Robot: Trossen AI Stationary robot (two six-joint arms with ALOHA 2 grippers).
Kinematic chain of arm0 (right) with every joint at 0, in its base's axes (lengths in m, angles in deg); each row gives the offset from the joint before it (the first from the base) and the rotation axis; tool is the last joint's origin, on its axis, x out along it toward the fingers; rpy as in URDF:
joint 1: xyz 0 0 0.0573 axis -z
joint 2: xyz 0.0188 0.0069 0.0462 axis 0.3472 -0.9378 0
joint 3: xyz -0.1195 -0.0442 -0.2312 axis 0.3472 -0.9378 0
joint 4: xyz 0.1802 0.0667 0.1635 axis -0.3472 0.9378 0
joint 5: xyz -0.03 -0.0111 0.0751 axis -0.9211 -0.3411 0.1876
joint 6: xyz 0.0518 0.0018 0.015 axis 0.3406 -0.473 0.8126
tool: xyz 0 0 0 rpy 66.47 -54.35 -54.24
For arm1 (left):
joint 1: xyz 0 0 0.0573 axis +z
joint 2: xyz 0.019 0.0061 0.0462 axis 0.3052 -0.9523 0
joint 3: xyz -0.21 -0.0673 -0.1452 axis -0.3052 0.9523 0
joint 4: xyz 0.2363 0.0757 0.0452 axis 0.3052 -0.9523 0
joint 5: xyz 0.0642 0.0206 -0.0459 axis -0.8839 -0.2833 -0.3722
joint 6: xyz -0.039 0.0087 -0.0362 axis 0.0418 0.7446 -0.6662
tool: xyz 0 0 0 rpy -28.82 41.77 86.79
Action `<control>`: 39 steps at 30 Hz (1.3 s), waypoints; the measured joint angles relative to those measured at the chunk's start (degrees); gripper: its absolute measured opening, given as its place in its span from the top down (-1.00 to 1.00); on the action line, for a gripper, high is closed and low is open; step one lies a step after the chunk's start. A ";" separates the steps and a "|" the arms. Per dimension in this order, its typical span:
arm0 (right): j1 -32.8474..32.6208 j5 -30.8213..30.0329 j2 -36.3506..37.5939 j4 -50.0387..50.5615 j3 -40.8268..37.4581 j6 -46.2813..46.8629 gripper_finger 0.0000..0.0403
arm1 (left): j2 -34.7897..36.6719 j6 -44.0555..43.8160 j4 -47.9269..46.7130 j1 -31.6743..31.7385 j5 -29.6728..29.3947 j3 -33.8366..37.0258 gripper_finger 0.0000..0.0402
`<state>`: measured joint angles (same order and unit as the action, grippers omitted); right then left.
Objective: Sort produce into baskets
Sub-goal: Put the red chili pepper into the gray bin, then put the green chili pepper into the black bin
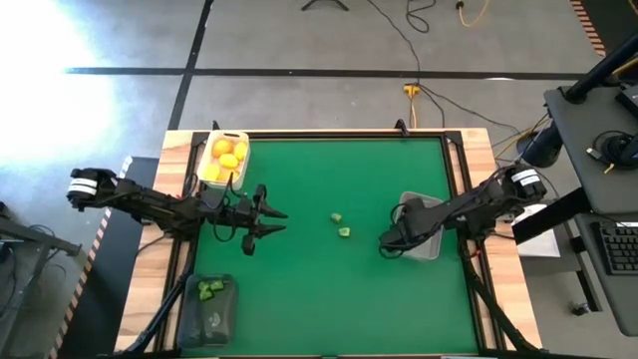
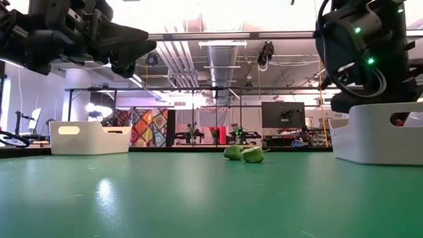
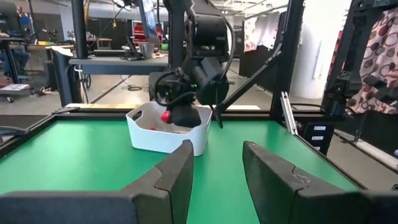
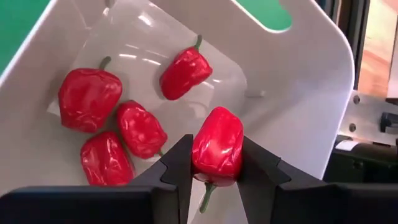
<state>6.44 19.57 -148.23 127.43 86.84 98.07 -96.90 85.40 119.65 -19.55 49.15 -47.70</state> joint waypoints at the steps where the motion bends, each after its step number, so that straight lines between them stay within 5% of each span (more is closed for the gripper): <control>1: 0.26 0.00 -0.02 -0.01 0.00 -0.51 0.52 | -0.01 0.00 -0.16 0.00 -0.02 -0.06 0.39; 14: 0.28 1.11 0.00 5.14 7.21 -5.57 -0.01 | -2.41 -0.12 -0.46 0.00 -0.02 -2.82 0.39; 21: -5.80 -10.30 -0.04 7.68 18.48 -6.38 0.08 | -15.80 -4.52 -0.10 0.00 -4.22 -8.66 0.39; 28: -15.09 -24.55 -0.76 0.24 21.86 -13.99 0.19 | -34.46 -6.21 -3.54 1.22 -4.24 -22.16 0.34; 39: -22.65 -27.65 -0.65 -1.49 23.79 -17.40 0.15 | -41.98 3.29 -9.13 10.30 4.51 -30.75 0.01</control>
<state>-16.21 -8.08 -148.88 125.94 110.63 80.67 -138.87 88.69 110.52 -9.25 53.66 -78.45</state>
